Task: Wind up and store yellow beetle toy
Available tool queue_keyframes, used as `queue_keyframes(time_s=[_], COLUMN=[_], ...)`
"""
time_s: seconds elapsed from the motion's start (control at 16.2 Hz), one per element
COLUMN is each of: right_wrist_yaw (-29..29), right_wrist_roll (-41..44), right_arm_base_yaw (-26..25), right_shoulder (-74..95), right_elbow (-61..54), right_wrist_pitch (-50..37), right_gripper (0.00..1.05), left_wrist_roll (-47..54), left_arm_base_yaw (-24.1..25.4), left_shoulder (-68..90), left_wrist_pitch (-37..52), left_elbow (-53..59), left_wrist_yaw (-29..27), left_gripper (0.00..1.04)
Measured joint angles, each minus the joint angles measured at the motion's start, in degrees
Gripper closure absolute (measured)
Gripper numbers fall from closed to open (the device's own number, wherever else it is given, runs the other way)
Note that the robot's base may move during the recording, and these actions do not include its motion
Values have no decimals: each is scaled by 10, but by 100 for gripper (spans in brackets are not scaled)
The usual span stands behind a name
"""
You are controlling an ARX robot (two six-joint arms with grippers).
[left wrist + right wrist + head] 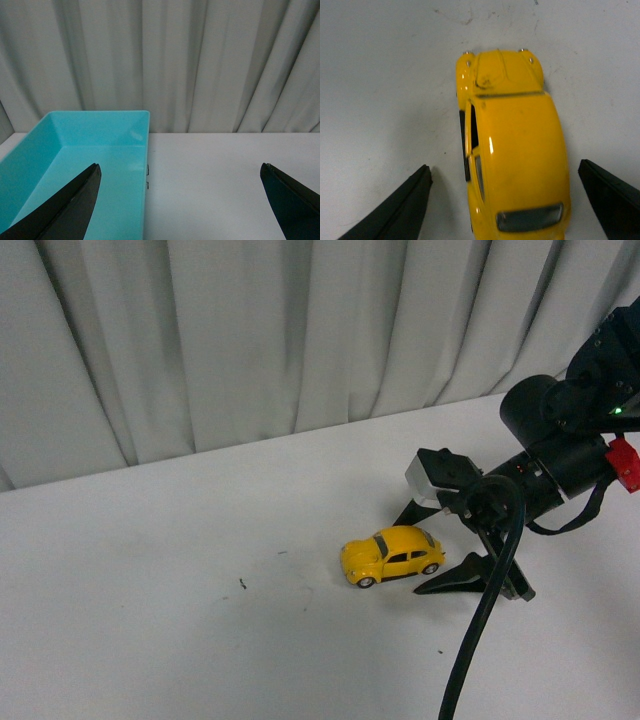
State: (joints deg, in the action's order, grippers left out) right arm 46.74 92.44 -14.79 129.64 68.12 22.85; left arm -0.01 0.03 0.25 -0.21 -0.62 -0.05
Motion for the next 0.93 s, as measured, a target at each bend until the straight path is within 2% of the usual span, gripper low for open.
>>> queue_keyframes(time_s=[0.06,0.68,0.93], right_wrist_yaw=[2,2,3], right_wrist_roll=[-2,-4,-14], right_arm_base_yaw=[-3,-3,-2], right_shoulder=[0,0,-15], right_elbow=[0,-4,-17], right_wrist_pitch=[-2,-7,-35], right_gripper=[5,7,7], left_wrist_roll=[0,0,0], left_arm_base_yaw=[0,0,0], left_shoulder=[0,0,0], left_wrist_pitch=[0,0,0], left_elbow=[0,0,0], left_wrist_yaw=[0,0,0], left_gripper=[7,7,7])
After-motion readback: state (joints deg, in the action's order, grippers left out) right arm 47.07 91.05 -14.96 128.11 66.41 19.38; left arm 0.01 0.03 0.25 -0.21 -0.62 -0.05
